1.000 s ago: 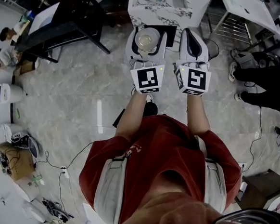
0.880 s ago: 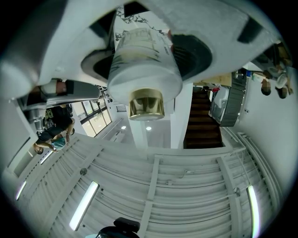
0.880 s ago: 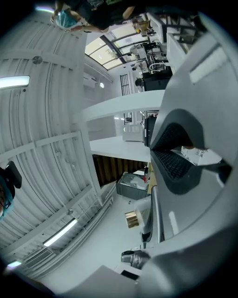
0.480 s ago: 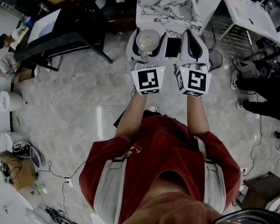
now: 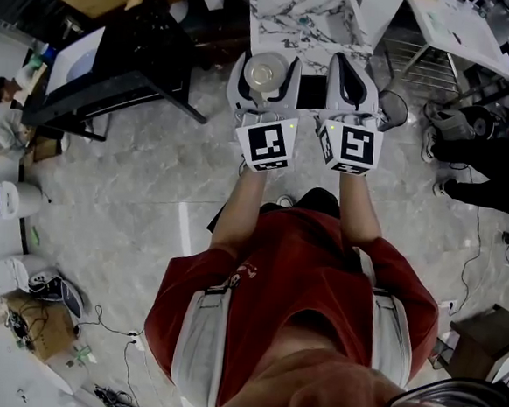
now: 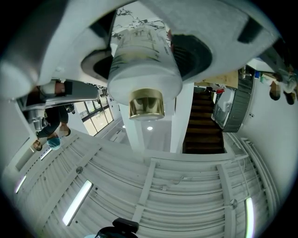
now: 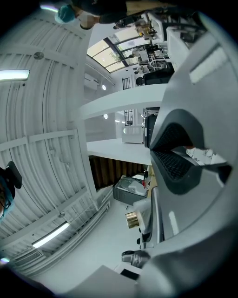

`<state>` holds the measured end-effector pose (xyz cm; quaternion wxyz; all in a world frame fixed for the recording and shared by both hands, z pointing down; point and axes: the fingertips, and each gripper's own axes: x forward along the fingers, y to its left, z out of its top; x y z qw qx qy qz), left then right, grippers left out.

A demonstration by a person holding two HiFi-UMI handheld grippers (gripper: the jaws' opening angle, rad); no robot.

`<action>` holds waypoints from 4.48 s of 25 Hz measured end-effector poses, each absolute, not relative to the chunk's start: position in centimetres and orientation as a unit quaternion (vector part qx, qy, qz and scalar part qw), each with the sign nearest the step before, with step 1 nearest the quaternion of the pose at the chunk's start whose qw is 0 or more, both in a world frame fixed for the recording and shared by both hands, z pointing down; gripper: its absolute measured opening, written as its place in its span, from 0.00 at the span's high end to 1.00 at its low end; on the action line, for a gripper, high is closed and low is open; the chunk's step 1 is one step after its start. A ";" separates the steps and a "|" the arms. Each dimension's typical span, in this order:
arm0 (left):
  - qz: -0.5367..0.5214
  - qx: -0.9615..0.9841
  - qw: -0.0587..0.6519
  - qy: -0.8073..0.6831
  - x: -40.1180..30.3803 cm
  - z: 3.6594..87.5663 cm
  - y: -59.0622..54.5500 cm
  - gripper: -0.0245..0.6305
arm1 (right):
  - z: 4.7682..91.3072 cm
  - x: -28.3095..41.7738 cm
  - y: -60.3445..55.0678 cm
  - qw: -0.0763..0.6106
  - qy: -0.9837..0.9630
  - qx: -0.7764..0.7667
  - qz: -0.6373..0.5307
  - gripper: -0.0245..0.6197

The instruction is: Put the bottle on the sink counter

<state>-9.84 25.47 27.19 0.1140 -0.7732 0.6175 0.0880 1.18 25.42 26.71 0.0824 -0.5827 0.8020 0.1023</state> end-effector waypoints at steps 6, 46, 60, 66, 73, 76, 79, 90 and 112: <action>0.071 -0.778 0.109 0.615 -10.1 28.0 23.8 0.45 | 27.2 1.1 23.9 0.084 0.799 -0.587 0.100 0.96; 0.032 -0.763 0.093 0.638 -6.1 29.2 -5.6 0.45 | 28.8 5.2 -6.4 0.063 0.816 -0.570 0.072 0.96; 0.032 -0.754 0.100 0.648 -2.2 28.9 -13.8 0.45 | 29.3 9.6 -14.8 0.076 0.821 -0.563 0.059 0.96; 0.028 -0.753 0.097 0.650 -2.6 29.2 -15.6 0.45 | 30.0 9.2 -16.3 0.072 0.824 -0.559 0.053 0.96; 0.038 -0.758 0.097 0.644 -4.9 29.7 -18.5 0.45 | 30.1 6.8 -19.3 0.070 0.820 -0.565 0.061 0.96; 0.039 -0.763 0.095 0.638 -6.4 29.8 -20.4 0.45 | 29.8 5.0 -21.2 0.069 0.817 -0.568 0.068 0.96; 0.033 -0.767 0.093 0.633 -8.2 29.8 -22.6 0.45 | 29.2 3.0 -23.5 0.068 0.815 -0.570 0.076 0.96; 0.044 -0.780 0.084 0.619 -12.5 29.5 -29.4 0.45 | 29.0 -1.2 -29.7 0.055 0.802 -0.590 0.080 0.96; 0.031 -0.748 0.083 0.658 -9.4 30.1 -34.4 0.45 | 29.4 2.6 -35.2 0.059 0.826 -0.556 0.074 0.96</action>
